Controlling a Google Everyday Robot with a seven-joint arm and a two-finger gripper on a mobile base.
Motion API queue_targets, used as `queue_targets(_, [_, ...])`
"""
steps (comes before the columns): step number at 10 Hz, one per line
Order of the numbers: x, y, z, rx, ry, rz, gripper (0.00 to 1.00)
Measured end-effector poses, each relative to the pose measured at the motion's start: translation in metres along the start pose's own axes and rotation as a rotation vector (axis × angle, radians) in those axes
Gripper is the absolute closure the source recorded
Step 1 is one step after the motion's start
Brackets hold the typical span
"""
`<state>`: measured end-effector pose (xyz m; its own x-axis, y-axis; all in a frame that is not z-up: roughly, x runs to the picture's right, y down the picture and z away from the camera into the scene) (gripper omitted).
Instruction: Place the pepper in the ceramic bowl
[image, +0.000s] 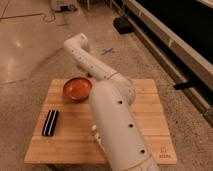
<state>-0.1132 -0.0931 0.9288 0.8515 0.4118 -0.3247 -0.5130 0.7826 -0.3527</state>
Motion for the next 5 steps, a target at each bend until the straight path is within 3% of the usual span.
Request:
queue_targets(3, [-0.007, 0.006, 0.015, 0.004, -0.007, -0.053, 0.4])
queue_targets(5, [0.002, 0.0, 0.008, 0.009, 0.0, -0.058, 0.4])
